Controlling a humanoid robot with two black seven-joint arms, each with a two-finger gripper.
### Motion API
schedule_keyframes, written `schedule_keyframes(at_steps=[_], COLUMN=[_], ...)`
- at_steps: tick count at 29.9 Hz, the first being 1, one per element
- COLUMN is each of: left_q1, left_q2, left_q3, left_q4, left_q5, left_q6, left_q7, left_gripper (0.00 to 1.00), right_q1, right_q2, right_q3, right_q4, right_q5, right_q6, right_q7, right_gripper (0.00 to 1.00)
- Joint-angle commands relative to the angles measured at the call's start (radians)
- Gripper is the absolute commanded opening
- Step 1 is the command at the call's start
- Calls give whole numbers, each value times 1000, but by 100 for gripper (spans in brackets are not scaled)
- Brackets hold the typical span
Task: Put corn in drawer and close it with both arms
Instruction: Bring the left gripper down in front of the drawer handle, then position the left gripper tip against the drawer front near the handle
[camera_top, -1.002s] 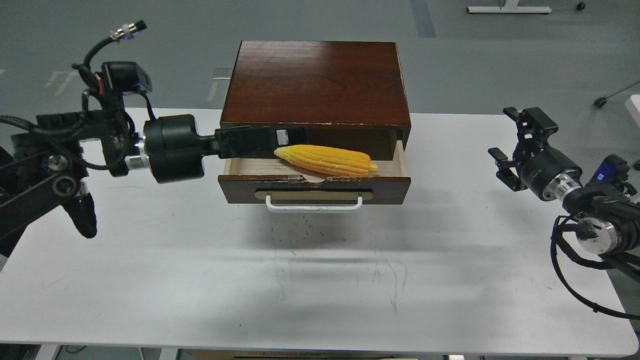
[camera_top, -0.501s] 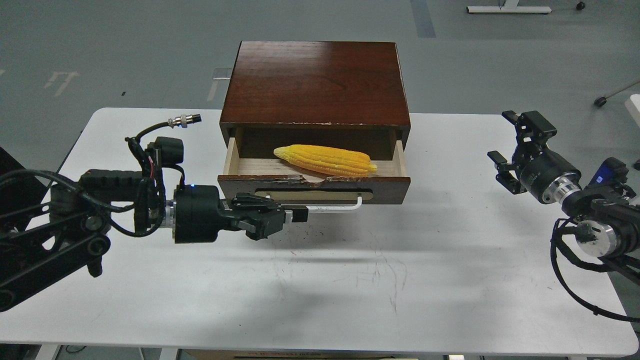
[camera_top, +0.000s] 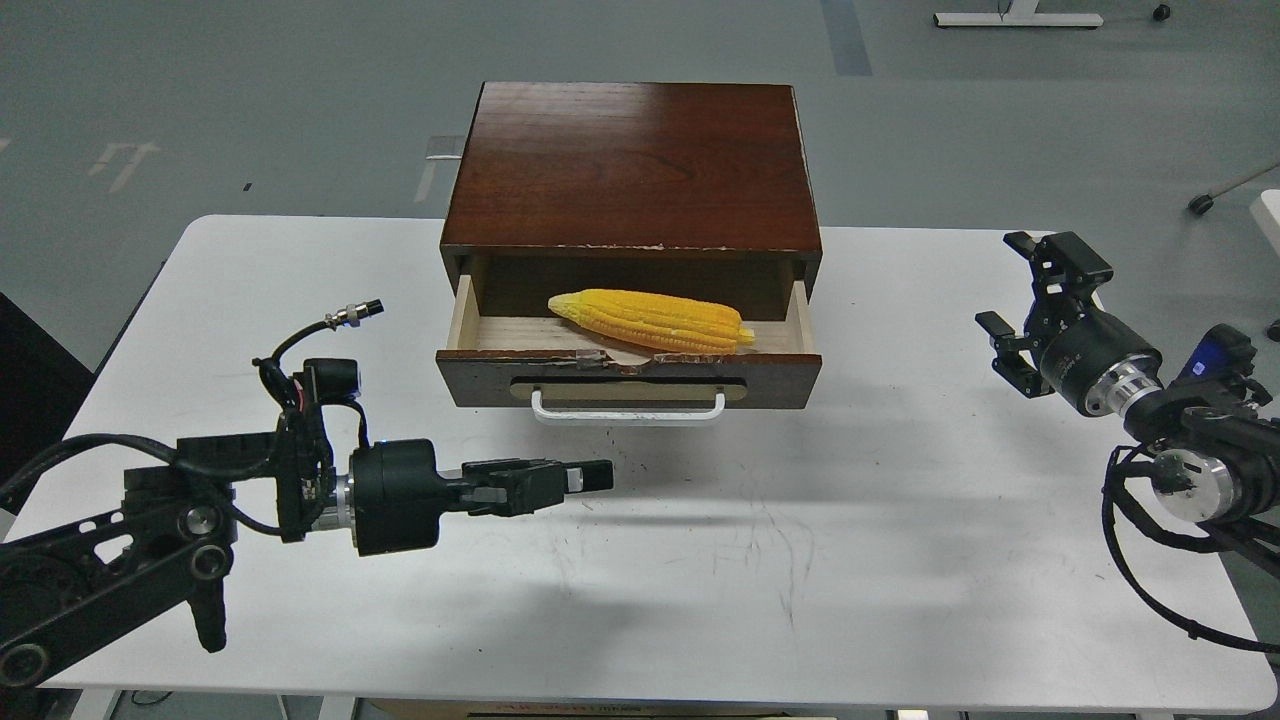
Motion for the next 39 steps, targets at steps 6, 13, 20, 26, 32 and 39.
schedule_keyframes(at_steps=[6, 13, 20, 26, 32, 39], left_q1=[3, 3, 3, 2, 0, 0], left_q2=[-84, -126, -140, -166, -180, -181], left_q3=[4, 2, -4, -6, -13, -23], left_q4=[73, 128, 144, 162, 167, 173], left_q5=[-63, -97, -99, -99, -99, -125], left_q6=[19, 20, 22, 22, 23, 34], left_q7=[90, 110, 110, 111, 111, 113], left_gripper=[0, 0, 0, 0, 0, 0], right_q1=[-5, -8, -14, -16, -22, -28], right_q2=[1, 1, 1, 1, -1, 1], right_q3=[0, 0, 0, 0, 0, 0], right_q4=[0, 0, 0, 0, 0, 2], right_q5=[0, 0, 0, 0, 0, 0], right_q6=[0, 0, 0, 0, 0, 0], right_q7=[0, 0, 0, 0, 0, 0], right_gripper=[99, 99, 99, 99, 99, 99])
